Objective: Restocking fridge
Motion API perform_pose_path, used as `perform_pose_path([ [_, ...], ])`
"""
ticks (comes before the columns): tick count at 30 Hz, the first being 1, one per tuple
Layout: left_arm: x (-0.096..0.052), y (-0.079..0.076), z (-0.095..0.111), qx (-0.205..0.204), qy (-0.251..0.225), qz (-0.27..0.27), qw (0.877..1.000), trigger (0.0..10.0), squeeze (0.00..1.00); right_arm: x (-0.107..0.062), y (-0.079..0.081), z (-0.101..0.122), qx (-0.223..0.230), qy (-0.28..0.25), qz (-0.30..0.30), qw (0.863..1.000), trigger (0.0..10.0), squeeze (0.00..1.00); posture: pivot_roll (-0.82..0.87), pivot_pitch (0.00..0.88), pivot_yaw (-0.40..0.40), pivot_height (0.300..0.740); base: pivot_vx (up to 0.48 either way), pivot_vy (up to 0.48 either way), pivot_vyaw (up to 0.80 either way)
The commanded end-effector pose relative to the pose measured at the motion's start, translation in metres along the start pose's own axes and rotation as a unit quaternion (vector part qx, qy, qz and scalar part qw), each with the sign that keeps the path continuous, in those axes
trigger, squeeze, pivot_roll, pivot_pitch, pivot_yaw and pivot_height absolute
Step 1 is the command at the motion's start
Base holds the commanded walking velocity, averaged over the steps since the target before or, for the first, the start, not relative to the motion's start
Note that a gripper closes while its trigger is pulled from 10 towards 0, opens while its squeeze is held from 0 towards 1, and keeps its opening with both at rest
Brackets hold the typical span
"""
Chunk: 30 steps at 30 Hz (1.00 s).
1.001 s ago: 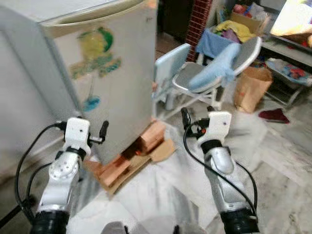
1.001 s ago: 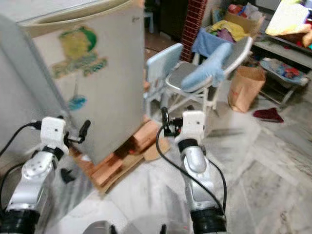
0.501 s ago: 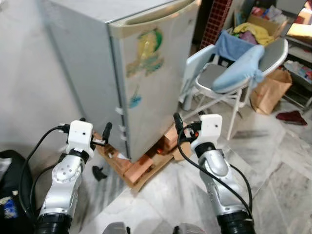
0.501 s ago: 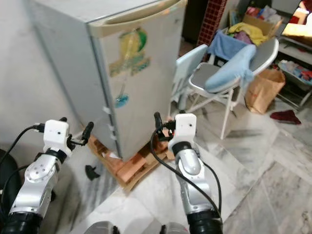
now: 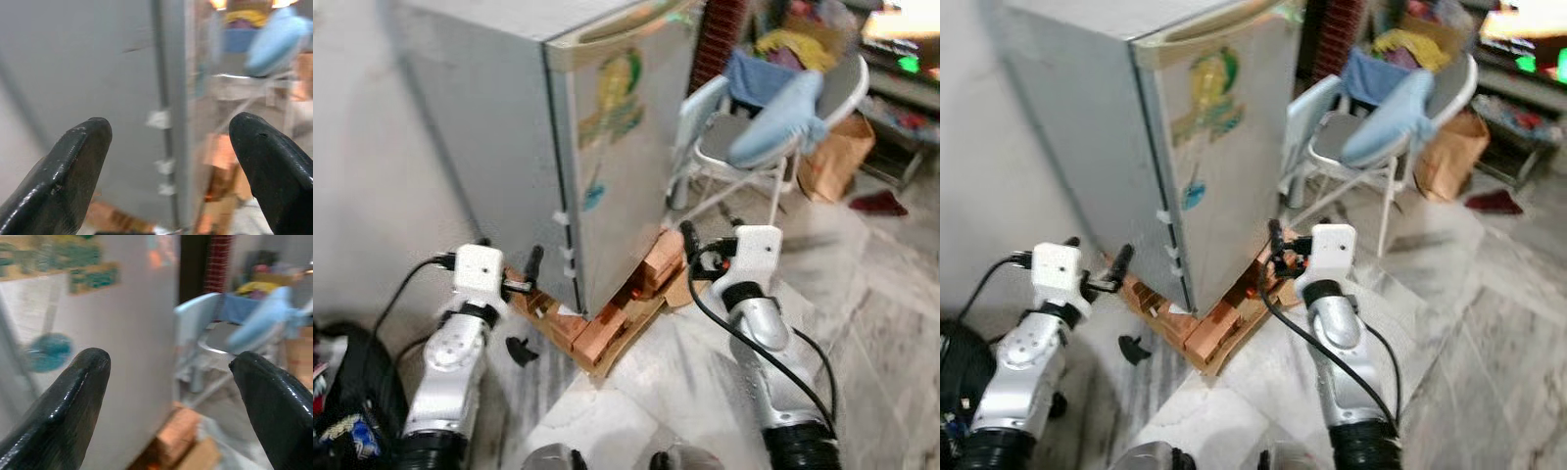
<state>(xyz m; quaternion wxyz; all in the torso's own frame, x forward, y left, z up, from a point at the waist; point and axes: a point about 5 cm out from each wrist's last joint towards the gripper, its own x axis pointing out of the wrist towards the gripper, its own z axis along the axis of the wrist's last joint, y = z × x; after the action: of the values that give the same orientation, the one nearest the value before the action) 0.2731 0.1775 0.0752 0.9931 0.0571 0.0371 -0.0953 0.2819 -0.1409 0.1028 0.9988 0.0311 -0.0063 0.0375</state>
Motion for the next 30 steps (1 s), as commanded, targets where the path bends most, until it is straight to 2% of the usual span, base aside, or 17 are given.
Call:
perform_pose_path([
  [1, -0.0004, 0.0060, 0.0039, 0.007, -0.006, 0.007, 1.000, 10.0, 0.00, 0.0014, 0.0057, 0.0060, 0.004, -0.014, 0.007, 1.000, 10.0, 0.00, 0.00, 0.007, -0.036, 0.740, 0.000, 0.476, -0.70],
  [8, -0.0004, 0.0046, 0.0028, 0.010, -0.003, 0.007, 1.000, 10.0, 0.00, 0.0012, 0.0051, 0.0057, 0.014, -0.010, 0.007, 1.000, 10.0, 0.00, 0.00, 0.006, -0.032, 0.740, 0.000, 0.477, -0.08],
  [15, 0.0003, 0.0000, 0.0070, 0.019, -0.021, -0.021, 0.999, 10.0, 0.00, 0.0018, 0.0072, 0.0071, 0.009, -0.013, 0.011, 1.000, 10.0, 0.00, 0.01, 0.001, -0.033, 0.740, 0.113, 0.409, 0.00],
  [18, -0.0002, -0.0016, 0.0094, 0.022, -0.031, -0.025, 0.999, 10.0, 0.00, 0.0016, 0.0063, 0.0066, 0.005, -0.012, 0.004, 1.000, 10.0, 0.00, 0.01, 0.000, -0.034, 0.740, 0.412, 0.000, 0.00],
  [25, 0.0010, -0.0008, 0.0098, 0.019, -0.031, -0.016, 0.999, 10.0, 0.00, 0.0026, 0.0057, 0.0055, 0.008, -0.006, 0.005, 1.000, 10.0, 0.00, 0.01, 0.000, -0.036, 0.740, 0.000, 0.000, 0.00],
  [30, 0.0005, -0.0020, 0.0103, 0.020, -0.034, -0.022, 0.999, 10.0, 0.00, 0.0023, 0.0048, 0.0049, 0.007, -0.006, 0.003, 1.000, 10.0, 0.00, 0.01, 0.000, -0.036, 0.740, 0.000, 0.000, -0.75],
])
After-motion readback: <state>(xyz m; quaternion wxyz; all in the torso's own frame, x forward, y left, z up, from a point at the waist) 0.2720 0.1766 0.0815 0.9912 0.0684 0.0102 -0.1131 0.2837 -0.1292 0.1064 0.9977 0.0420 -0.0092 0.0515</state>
